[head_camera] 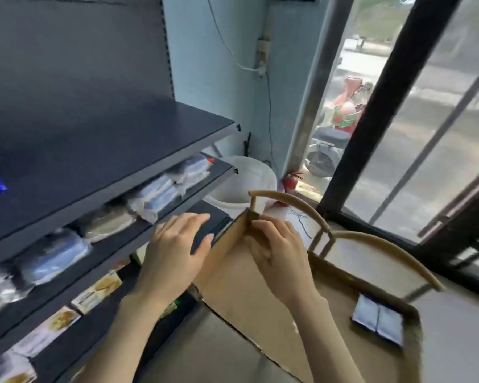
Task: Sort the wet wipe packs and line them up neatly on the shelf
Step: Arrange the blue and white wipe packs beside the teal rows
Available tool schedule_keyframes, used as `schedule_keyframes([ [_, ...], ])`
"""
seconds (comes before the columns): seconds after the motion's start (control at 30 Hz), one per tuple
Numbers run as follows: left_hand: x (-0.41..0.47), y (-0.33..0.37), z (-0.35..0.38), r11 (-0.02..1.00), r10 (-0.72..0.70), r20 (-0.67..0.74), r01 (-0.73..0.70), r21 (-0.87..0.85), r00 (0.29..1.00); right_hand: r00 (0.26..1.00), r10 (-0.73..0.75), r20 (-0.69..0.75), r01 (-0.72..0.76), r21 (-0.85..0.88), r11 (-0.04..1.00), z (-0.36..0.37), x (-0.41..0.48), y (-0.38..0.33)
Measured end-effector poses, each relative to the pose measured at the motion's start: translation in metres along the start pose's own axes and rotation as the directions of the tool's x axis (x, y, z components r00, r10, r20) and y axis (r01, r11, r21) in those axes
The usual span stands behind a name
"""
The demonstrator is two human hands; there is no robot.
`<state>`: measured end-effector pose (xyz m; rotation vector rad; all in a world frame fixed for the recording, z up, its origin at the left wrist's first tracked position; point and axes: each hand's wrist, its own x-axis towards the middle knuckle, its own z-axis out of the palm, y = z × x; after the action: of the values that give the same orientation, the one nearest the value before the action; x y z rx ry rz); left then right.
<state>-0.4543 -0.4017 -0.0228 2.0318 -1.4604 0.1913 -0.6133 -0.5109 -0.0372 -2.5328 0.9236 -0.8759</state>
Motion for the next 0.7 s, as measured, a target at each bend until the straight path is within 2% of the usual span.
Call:
schedule_keyframes([
  [0.13, -0.029, 0.067, 0.07, 0.996, 0.054, 0.165, -0.043, -0.074, 0.985, 0.978, 0.202, 0.051, -0.198, -0.078, 0.977, -0.033, -0.08, 0.066],
  [0.33, -0.062, 0.14, 0.141, 0.988, 0.118, 0.411, -0.067, -0.138, 0.904, 0.879, 0.476, 0.017, -0.47, -0.13, 0.873, -0.06, -0.165, 0.134],
  [0.5, -0.056, 0.186, 0.189, 0.973, 0.22, 0.549, -0.139, -0.186, 0.806, 0.784, 0.619, -0.051, -0.619, -0.137, 0.773, -0.079, -0.195, 0.179],
  [0.7, -0.018, 0.227, 0.256, 0.955, 0.283, 0.606, -0.161, -0.248, 0.743, 0.691, 0.713, -0.116, -0.723, -0.102, 0.684, -0.096, -0.196, 0.243],
])
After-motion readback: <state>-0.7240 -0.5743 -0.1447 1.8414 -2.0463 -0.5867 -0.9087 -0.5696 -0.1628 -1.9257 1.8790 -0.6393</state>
